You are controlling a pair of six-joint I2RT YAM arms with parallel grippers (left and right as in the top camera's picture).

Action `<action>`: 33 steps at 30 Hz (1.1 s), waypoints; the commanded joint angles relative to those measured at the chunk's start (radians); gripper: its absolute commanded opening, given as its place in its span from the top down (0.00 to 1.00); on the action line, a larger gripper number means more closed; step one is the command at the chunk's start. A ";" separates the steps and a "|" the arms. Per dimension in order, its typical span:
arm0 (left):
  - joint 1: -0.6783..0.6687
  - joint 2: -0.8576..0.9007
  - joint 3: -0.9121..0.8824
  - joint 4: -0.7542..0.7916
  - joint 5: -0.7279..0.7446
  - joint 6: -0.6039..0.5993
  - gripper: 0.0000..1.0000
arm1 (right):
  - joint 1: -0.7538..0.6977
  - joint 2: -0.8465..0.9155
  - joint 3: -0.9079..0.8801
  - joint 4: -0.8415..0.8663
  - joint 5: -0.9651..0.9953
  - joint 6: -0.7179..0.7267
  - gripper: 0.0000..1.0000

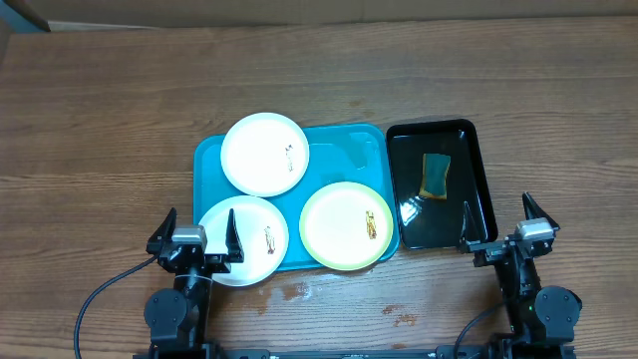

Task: Clean dirty plates on tray and stack at the side
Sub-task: 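Move the right gripper over the black tray toward the sponge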

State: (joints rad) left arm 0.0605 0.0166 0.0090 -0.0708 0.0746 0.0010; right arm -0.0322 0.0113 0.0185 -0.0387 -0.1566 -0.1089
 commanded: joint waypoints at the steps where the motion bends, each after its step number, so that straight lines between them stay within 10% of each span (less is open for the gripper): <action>1: 0.005 -0.011 -0.004 0.000 0.011 0.014 0.00 | -0.002 -0.005 0.095 -0.025 -0.018 0.169 0.00; 20: 0.005 -0.011 -0.004 0.000 0.011 0.014 0.00 | -0.002 1.063 1.394 -1.111 -0.108 0.214 0.00; 33: 0.005 -0.011 -0.004 0.000 0.011 0.014 0.00 | -0.002 1.280 1.606 -1.118 -0.373 0.215 0.00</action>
State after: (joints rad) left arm 0.0605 0.0158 0.0090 -0.0704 0.0750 0.0032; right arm -0.0322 1.3010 1.5879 -1.1767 -0.4435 0.1043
